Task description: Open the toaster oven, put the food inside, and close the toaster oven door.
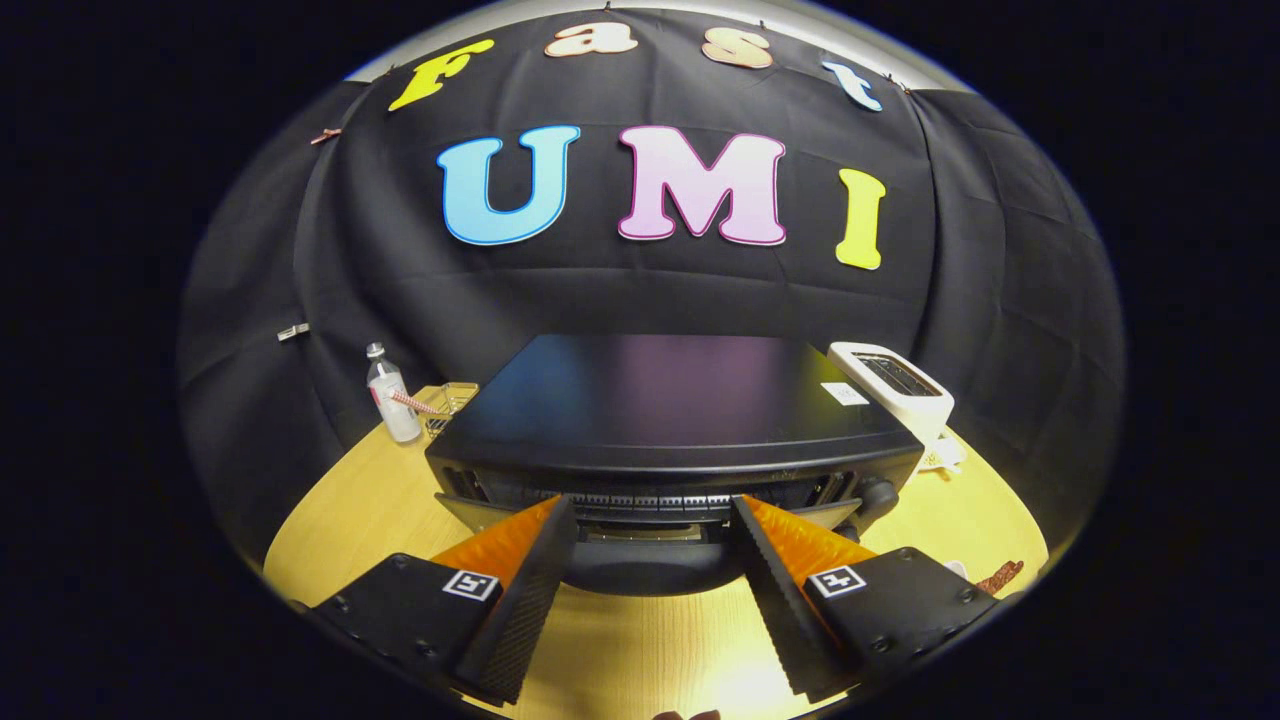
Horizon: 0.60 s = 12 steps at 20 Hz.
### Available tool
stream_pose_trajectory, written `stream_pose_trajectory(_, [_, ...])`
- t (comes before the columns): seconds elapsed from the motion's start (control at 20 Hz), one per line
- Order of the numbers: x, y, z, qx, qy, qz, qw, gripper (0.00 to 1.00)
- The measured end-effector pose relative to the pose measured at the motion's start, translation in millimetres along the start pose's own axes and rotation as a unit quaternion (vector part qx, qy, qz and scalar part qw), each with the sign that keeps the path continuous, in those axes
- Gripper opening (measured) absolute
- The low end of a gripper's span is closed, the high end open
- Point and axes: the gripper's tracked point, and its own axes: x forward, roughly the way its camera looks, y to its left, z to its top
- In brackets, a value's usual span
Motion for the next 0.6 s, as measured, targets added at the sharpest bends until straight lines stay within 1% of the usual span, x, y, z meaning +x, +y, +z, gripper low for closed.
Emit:
stream_pose_trajectory(0.25, [-20.9,0.3,-22.9,-0.001,0.015,0.005,1.0,0.96])
stream_pose_trajectory(0.6, [-37.9,-1.0,-53.2,-0.008,0.046,0.003,0.999,0.96])
